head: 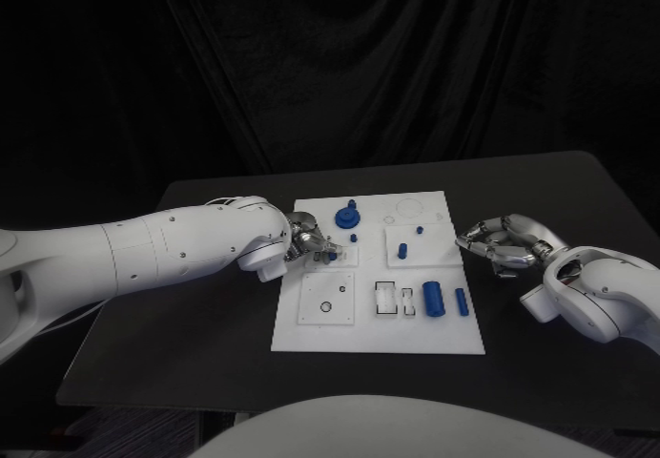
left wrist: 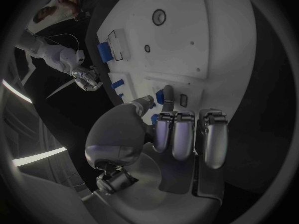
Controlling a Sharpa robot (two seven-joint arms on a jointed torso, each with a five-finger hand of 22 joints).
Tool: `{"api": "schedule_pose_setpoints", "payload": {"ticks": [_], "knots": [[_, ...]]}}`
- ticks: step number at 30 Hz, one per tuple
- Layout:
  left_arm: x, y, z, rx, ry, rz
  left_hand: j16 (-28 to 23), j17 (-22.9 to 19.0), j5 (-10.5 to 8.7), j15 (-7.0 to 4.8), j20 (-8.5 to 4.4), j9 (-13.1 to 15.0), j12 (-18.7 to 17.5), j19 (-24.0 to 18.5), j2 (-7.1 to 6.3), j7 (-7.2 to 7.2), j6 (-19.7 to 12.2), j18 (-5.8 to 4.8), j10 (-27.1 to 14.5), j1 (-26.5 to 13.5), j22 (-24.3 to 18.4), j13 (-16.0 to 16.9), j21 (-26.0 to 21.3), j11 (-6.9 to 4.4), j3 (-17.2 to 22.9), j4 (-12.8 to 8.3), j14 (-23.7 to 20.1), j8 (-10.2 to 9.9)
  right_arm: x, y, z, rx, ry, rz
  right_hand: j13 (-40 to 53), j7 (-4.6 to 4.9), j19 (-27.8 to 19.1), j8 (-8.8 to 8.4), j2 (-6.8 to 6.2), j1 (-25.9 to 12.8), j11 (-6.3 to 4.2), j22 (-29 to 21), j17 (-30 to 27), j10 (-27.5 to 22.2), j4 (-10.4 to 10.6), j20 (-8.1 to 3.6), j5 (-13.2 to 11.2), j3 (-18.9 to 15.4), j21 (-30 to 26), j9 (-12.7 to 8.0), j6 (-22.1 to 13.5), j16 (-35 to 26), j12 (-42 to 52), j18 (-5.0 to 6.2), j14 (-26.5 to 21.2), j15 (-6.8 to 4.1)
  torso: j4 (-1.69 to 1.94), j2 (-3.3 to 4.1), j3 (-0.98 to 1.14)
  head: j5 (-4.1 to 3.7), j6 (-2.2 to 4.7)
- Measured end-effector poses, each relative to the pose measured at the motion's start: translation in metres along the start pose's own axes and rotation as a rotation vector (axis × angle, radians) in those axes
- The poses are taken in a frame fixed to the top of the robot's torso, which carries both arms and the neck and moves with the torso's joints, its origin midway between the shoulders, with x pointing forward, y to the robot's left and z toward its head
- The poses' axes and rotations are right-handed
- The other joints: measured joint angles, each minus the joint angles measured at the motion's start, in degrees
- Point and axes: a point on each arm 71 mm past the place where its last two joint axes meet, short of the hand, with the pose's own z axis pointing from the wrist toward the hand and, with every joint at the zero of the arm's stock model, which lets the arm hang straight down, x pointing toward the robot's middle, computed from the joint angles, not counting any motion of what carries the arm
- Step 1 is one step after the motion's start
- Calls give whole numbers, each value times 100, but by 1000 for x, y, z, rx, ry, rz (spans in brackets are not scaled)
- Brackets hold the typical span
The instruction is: Assemble the parts on the task board
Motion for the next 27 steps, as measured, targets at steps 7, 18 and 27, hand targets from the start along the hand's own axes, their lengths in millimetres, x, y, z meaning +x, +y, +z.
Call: {"api": "schedule_pose_setpoints", "payload": {"ticks": [7, 18, 27], "knots": [[0, 0, 0, 0, 3, 1, 0, 0, -34, 0, 0, -2, 0, 0, -6, 0, 0, 0, 0, -40, 0, 0, 0, 0, -109, 78, 0, 0, 0, 0, 0, 5, 5, 1, 2, 0, -20, 0, 0, 0, 0, 0, 0, 0, 0, -20, 26, 0, 0, 0, 0, 0, 0, 0, 0, 0, -1, 1, 2, 9, 0], [1, 2, -1, -8, 4, 0, 85, 0, -147, 0, 0, 440, 196, 0, -5, -55, 53, 1, 5, -87, 0, 0, 0, -5, -540, 318, 0, 397, 0, -1, -1, 10, 10, 1, -4, 0, -20, 0, -22, 22, 0, 0, 0, 0, -16, -20, 26, 15, -21, -4, 0, 1, 0, 0, -15, 15, 4, 2, 2, 10, 0], [1, 7, -12, 21, -64, -4, 223, 0, -29, -138, -127, 1639, 197, 2, 96, -284, 78, 0, 1, -74, 0, 0, 0, -203, -1019, 461, -9, 1453, -2, -2, -3, 10, 5, 2, -3, 20, -20, 28, -22, 22, 0, 0, 0, 0, 4, -20, 25, -4, -21, -8, -20, 1, 0, 0, -19, 19, 6, 5, 1, -58, 0]]}}
